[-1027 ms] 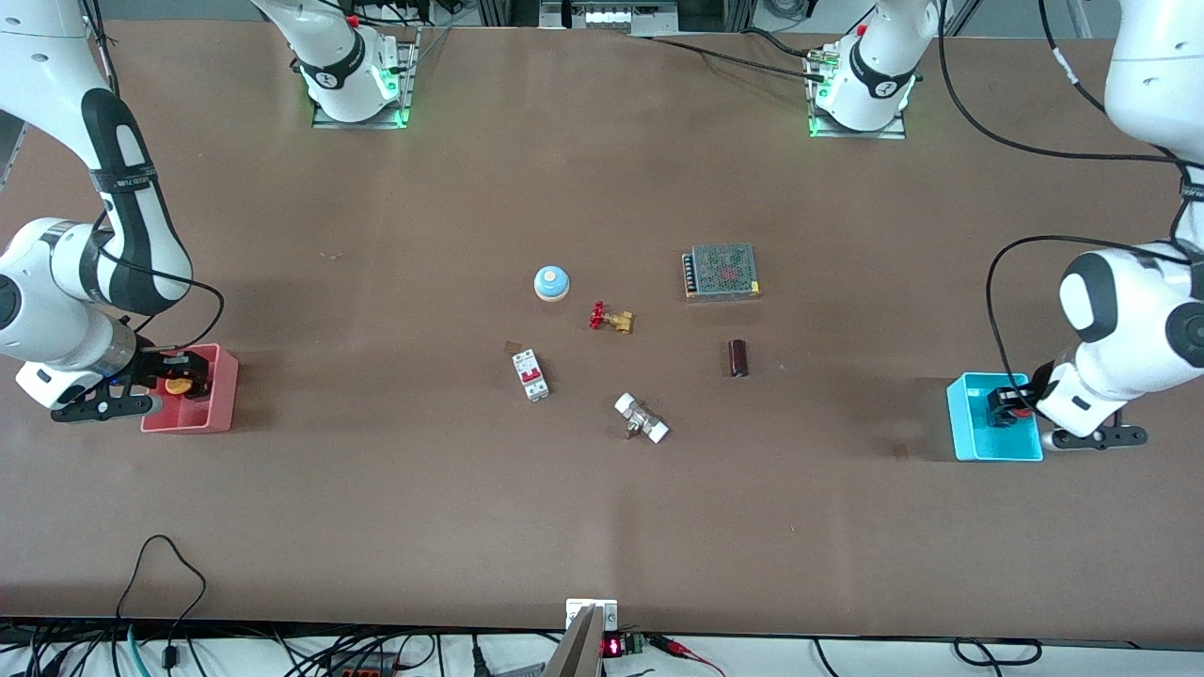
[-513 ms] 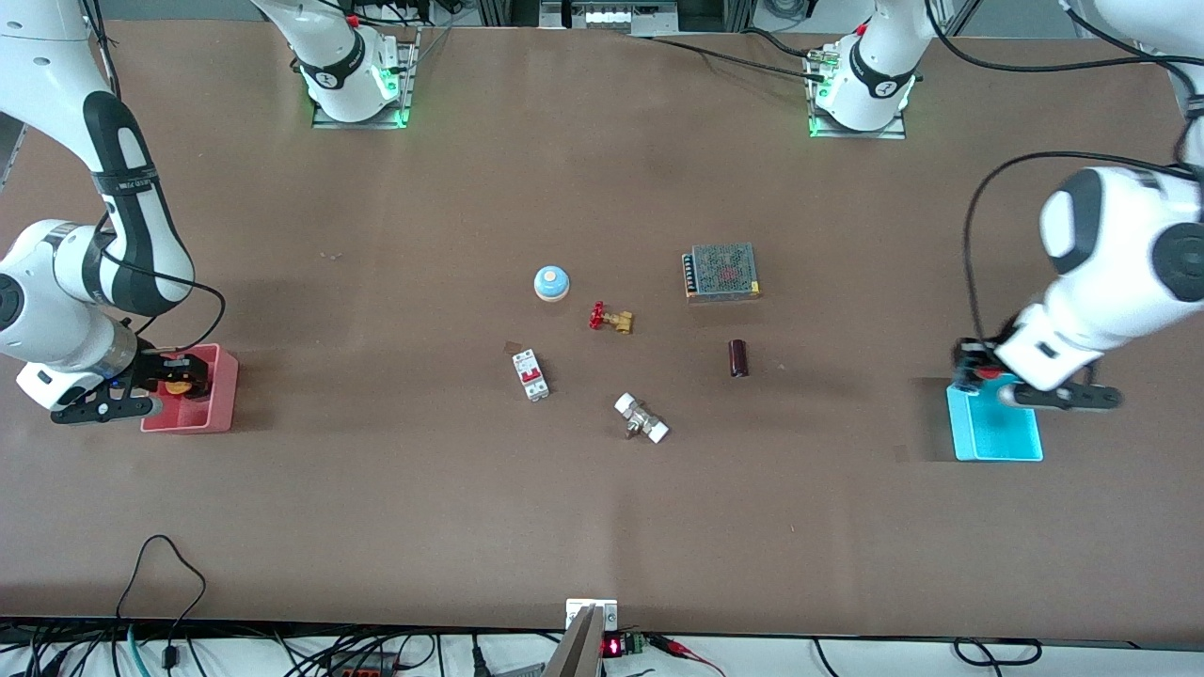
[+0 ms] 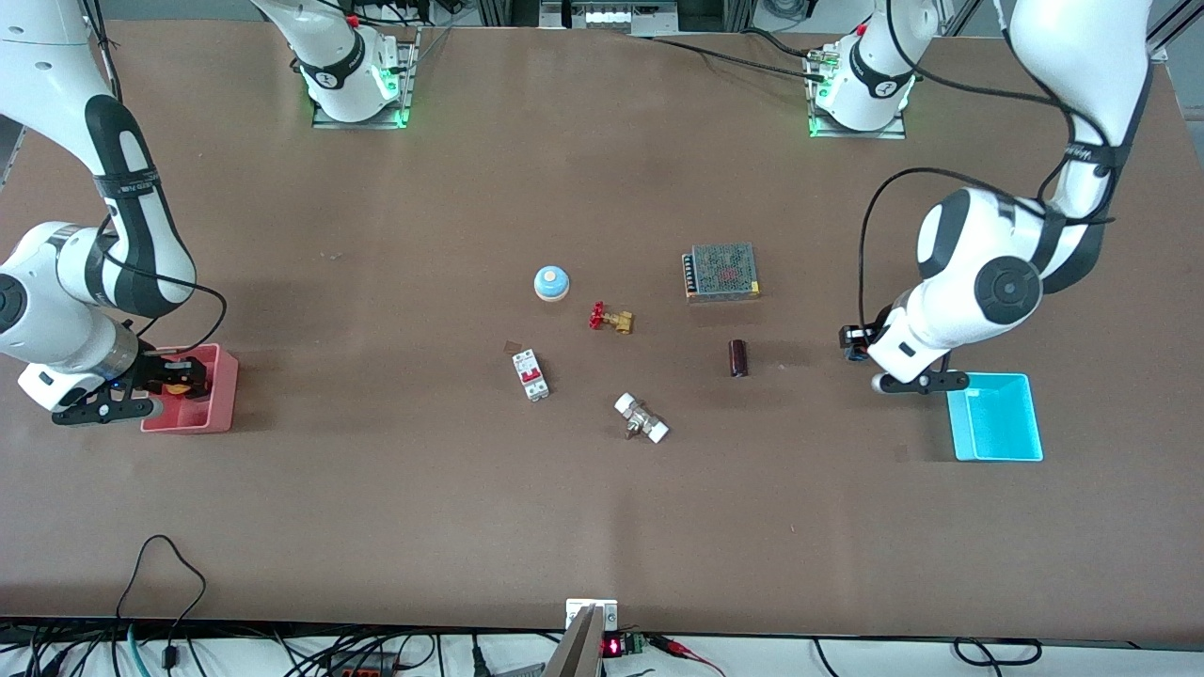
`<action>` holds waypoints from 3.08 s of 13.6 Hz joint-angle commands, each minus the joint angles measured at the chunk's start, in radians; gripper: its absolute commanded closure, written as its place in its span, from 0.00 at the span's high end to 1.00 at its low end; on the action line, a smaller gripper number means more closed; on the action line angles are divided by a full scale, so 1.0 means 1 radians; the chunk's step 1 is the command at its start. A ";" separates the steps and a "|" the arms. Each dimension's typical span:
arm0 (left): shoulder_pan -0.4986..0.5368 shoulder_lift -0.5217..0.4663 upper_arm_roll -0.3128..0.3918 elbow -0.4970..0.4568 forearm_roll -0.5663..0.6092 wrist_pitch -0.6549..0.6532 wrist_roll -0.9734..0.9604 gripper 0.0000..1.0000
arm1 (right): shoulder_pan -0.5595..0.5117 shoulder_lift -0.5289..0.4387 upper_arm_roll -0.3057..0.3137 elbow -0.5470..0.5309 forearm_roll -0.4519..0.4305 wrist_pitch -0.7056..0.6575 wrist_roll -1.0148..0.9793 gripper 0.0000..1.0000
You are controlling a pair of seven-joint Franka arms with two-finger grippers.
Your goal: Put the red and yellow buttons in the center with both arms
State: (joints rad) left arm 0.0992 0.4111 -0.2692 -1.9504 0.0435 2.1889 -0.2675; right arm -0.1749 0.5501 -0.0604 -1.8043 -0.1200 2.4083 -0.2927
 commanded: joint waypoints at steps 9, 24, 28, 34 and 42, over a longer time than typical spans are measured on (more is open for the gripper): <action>0.002 0.031 0.002 -0.097 -0.019 0.213 -0.006 0.28 | -0.020 0.004 0.011 0.002 0.013 0.014 -0.065 0.33; 0.002 -0.193 0.039 0.155 -0.007 -0.116 0.007 1.00 | 0.076 -0.295 0.079 0.114 0.091 -0.515 0.077 0.29; -0.003 -0.201 0.116 0.332 -0.007 -0.274 0.017 1.00 | 0.222 -0.280 0.088 0.106 0.092 -0.500 0.291 0.29; 0.036 -0.218 0.108 0.525 -0.021 -0.540 0.068 1.00 | 0.308 -0.155 0.088 0.065 0.086 -0.293 0.437 0.29; 0.073 -0.227 0.108 0.531 -0.037 -0.595 0.254 1.00 | 0.365 -0.030 0.083 0.054 0.071 -0.178 0.512 0.29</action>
State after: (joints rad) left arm 0.1548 0.1924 -0.1563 -1.4380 0.0304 1.6231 -0.0808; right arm 0.1806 0.5115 0.0345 -1.7427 -0.0387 2.2046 0.1996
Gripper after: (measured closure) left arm 0.000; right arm 0.586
